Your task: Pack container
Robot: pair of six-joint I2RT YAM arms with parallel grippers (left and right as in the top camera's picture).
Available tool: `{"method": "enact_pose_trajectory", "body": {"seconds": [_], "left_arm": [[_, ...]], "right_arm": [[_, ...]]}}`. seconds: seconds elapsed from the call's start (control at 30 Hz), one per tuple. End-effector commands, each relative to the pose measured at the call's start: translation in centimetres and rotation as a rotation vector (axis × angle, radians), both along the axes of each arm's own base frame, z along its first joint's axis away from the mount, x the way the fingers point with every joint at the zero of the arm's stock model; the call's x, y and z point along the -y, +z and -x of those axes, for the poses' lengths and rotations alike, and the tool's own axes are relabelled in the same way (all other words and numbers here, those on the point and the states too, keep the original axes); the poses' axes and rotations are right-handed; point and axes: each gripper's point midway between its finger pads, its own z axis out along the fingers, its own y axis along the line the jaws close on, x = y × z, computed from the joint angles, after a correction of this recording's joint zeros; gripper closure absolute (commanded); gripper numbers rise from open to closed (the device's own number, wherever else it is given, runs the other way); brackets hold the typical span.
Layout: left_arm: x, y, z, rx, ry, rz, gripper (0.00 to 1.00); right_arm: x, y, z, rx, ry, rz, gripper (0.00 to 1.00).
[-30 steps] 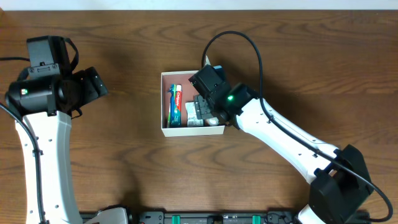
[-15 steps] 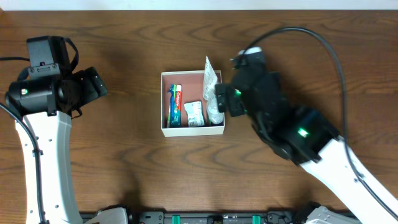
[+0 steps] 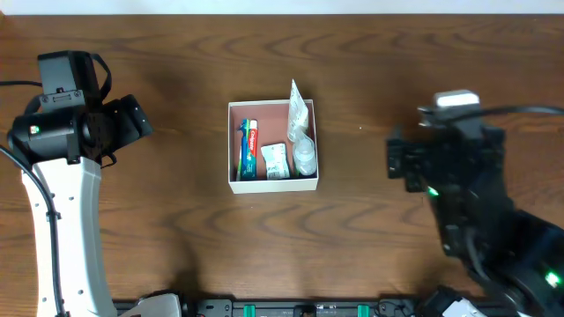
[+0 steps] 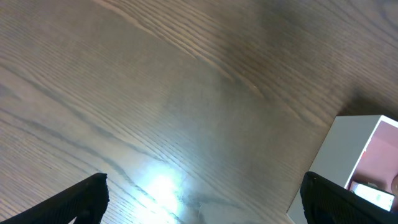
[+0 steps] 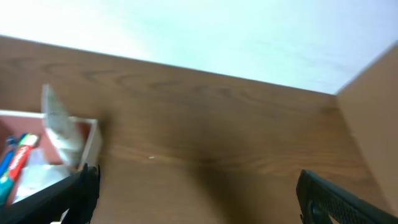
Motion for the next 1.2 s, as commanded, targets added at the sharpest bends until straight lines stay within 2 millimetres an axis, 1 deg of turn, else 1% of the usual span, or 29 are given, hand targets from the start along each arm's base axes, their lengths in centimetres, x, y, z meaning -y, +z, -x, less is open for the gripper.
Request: {"method": "enact_pose_trajectory", "body": {"seconds": [0.0,0.13,0.17,0.2,0.27,0.33,0.37,0.43,0.53,0.6,0.7,0.83,0.93,1.03,1.17], "left_arm": [[-0.4,0.4,0.1,0.007,0.010,-0.016,0.02],[-0.4,0.4,0.1,0.007,0.010,-0.016,0.02],[-0.4,0.4,0.1,0.007,0.010,-0.016,0.02],[-0.4,0.4,0.1,0.007,0.010,-0.016,0.02],[-0.4,0.4,0.1,0.007,0.010,-0.016,0.02],[-0.4,0.4,0.1,0.007,0.010,-0.016,0.02],[-0.4,0.4,0.1,0.007,0.010,-0.016,0.02],[-0.4,0.4,0.1,0.007,0.010,-0.016,0.02],[-0.4,0.4,0.1,0.007,0.010,-0.016,0.02],[-0.4,0.4,0.1,0.007,0.010,-0.016,0.02],[-0.4,0.4,0.1,0.007,0.010,-0.016,0.02],[-0.4,0.4,0.1,0.007,0.010,-0.016,0.02],[-0.4,0.4,0.1,0.007,0.010,-0.016,0.02],[-0.4,0.4,0.1,0.007,0.010,-0.016,0.02],[-0.4,0.4,0.1,0.007,0.010,-0.016,0.02]], "right_arm": [[2.9,1.7,1.5,0.058,-0.066,0.009,0.01],[4.8,1.3,2.6,0.074,-0.108,-0.013,0.01],[5.3,0.8,2.7,0.073,-0.137,-0.029,0.01],[6.1,0.0,2.7,0.067,-0.175,-0.053,0.01],[6.8,-2.0,2.4,0.043,-0.210,-0.084,0.01],[7.4,-4.6,1.8,0.022,-0.234,-0.121,0.01],[7.6,-6.3,1.3,0.017,-0.240,-0.150,0.01],[7.8,-8.7,0.6,0.015,-0.246,-0.190,0.01],[8.1,-13.0,-0.2,0.020,-0.244,-0.242,0.01],[8.1,-15.5,-0.4,0.023,-0.229,-0.260,0.01],[7.5,-19.1,-0.4,0.027,-0.162,-0.271,0.01],[7.4,-22.9,0.2,0.033,-0.129,-0.301,0.01],[7.5,-24.2,0.9,0.045,-0.127,-0.315,0.01],[8.1,-24.8,1.6,0.059,-0.146,-0.316,0.01],[8.6,-25.8,2.9,0.032,-0.168,-0.312,0.01]]}}
